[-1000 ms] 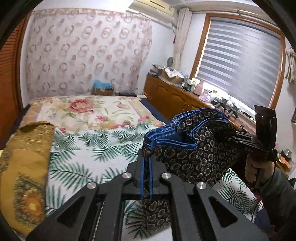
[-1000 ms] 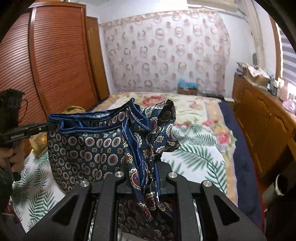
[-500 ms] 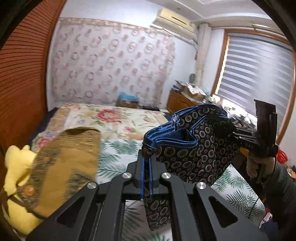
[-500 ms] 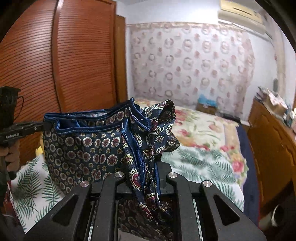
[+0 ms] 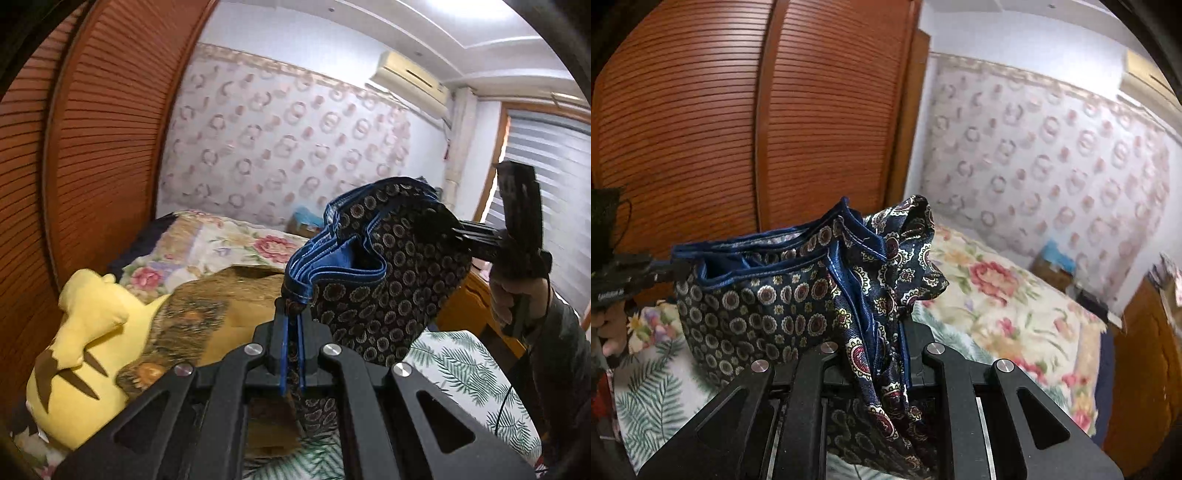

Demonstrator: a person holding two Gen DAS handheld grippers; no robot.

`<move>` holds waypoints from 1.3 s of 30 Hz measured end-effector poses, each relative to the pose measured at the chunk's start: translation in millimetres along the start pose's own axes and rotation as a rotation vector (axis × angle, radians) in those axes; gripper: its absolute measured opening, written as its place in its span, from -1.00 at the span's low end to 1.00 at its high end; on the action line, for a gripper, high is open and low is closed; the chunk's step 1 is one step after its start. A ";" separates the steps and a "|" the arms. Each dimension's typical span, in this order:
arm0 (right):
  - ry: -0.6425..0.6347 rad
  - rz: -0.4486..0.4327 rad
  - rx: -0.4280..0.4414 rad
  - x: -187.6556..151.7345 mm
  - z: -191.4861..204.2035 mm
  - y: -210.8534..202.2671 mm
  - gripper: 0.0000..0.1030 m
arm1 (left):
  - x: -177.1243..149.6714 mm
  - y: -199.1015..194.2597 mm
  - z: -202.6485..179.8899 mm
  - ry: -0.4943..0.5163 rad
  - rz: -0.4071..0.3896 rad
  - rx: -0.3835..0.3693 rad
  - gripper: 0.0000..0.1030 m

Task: Fold small clothes
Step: 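Carry the folded top with both grippers toward the yellow plush toy, then lower the folded top onto the clothes stack and open both grippers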

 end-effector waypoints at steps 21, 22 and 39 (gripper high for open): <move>-0.142 0.107 0.107 61.5 132.5 163.2 -0.48 | -52.6 -28.5 108.2 -0.235 -0.021 0.168 -0.98; -0.123 0.124 0.086 62.2 129.1 170.0 -0.41 | -56.4 -26.4 111.8 -0.236 -0.009 0.178 -0.98; 0.008 0.177 0.232 -18.4 149.2 147.8 0.09 | -61.0 -21.9 116.3 -0.157 0.065 0.260 -0.98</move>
Point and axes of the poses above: each gripper's, at about its wrist camera, not at the fingertips, and y roughly the way its jaws point, z to its left, x to its top, the point moved 9 cm from there along y, roughly the way its jaws point, and after that the axes turned 15 degrees about -x, right-handed, at the moved point
